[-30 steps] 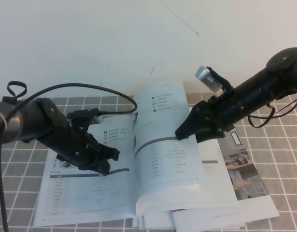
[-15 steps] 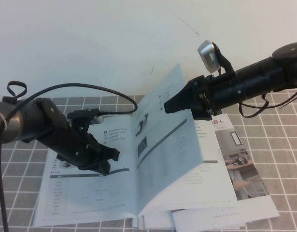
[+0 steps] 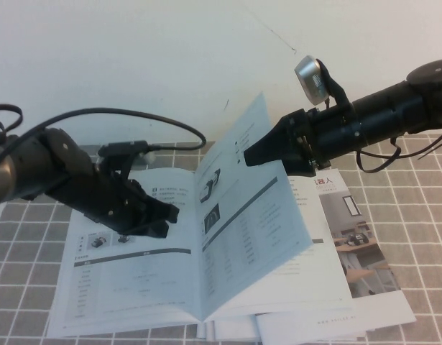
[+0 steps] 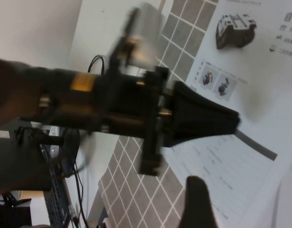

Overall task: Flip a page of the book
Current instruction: Open the closed book

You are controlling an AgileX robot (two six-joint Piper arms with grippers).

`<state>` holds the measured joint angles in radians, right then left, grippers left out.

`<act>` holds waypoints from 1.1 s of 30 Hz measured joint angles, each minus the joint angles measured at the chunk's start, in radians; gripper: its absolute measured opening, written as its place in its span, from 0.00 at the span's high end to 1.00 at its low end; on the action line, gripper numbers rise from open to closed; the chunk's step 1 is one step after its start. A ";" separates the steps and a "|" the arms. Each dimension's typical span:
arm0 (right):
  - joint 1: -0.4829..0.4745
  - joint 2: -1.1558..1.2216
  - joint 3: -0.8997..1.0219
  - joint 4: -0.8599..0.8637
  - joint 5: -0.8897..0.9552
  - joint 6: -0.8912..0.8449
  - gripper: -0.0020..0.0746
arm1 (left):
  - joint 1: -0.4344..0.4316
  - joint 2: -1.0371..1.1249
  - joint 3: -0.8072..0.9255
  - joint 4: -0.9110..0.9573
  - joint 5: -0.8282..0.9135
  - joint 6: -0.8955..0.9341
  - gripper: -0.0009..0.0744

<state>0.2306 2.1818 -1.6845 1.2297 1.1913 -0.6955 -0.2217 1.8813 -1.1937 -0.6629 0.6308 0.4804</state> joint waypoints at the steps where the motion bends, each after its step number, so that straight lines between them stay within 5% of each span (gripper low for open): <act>1: 0.000 0.000 0.000 0.000 0.000 0.000 0.39 | 0.000 -0.030 0.000 -0.002 0.006 0.005 0.99; 18: 0.067 0.000 0.000 0.094 0.000 0.000 0.39 | -0.030 -0.439 0.047 0.083 0.172 0.109 0.99; 33: 0.083 0.000 0.000 0.124 0.000 -0.001 0.39 | -0.521 -0.610 0.191 0.047 0.084 0.270 0.99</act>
<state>0.3138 2.1818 -1.6845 1.3538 1.1913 -0.6969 -0.7429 1.2716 -1.0023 -0.6163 0.7147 0.7507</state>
